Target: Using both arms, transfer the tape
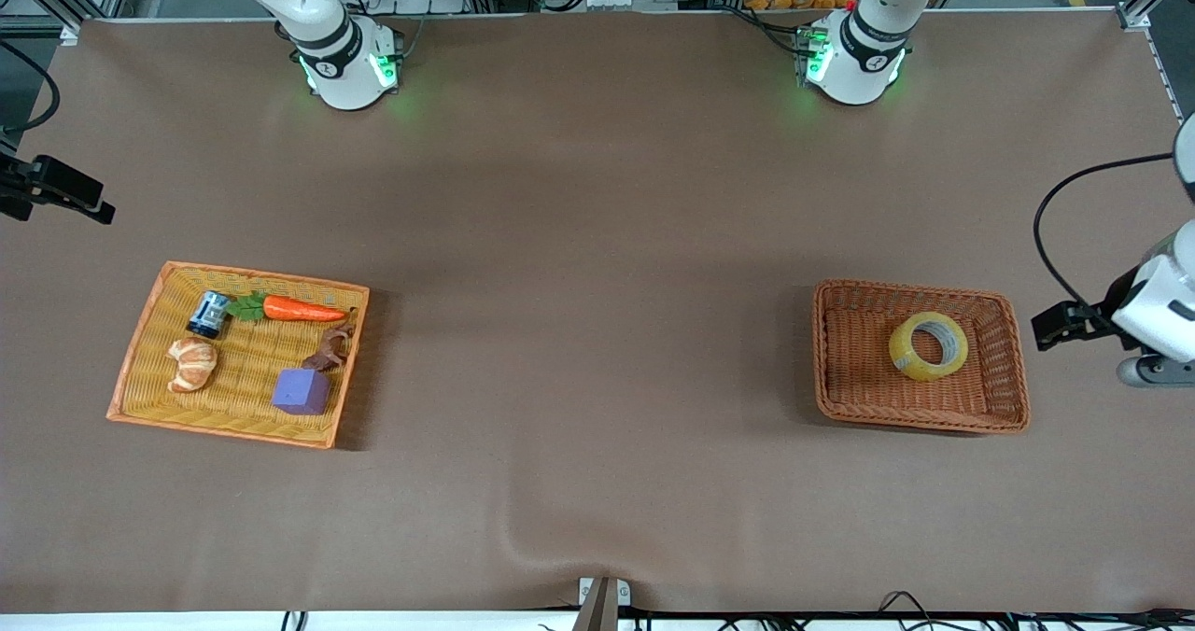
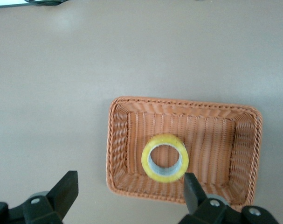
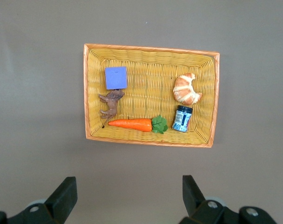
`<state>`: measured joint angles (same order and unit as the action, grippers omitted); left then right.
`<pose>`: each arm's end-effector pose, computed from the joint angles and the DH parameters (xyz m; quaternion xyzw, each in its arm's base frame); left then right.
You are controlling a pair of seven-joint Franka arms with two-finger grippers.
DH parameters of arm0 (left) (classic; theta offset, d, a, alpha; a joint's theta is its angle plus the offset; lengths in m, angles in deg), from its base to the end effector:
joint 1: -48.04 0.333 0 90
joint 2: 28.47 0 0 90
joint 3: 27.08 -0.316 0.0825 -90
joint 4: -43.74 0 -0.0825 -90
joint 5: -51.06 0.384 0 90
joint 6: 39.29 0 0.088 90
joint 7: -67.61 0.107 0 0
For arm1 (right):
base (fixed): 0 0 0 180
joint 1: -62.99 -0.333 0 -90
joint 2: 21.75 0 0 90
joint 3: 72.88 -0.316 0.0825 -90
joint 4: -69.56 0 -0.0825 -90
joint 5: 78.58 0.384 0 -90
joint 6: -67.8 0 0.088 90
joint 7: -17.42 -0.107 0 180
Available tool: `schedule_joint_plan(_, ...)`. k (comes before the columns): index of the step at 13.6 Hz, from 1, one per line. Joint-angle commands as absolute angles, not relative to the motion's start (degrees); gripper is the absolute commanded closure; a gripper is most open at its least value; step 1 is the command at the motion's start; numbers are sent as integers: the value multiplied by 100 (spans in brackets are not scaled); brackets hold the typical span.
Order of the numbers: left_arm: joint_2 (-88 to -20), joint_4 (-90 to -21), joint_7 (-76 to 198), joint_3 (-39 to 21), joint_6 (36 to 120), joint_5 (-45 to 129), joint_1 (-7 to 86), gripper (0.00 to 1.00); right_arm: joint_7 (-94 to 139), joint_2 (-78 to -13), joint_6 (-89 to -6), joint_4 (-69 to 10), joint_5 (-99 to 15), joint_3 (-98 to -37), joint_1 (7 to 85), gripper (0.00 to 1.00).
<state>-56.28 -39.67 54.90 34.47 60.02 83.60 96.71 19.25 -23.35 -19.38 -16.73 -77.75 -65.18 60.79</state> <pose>0.6559 0.0266 0.5207 -0.9972 0.0119 -0.0365 0.0637 0.5563 -0.0508 0.6352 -0.9995 0.0317 0.0057 0.0057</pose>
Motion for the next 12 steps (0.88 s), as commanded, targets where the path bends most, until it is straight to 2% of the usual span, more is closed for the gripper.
schedule_joint_plan(1,-5686,-3782,5556,3681,5512,8191,9699,0,1970,-2359,-1877,-1561,-7691,-6576,6185,0)
schedule_joint_plan(12,-5519,-3721,5556,3523,5502,7637,9717,0,1961,-2394,-1886,-1561,-7682,-6576,6141,0)
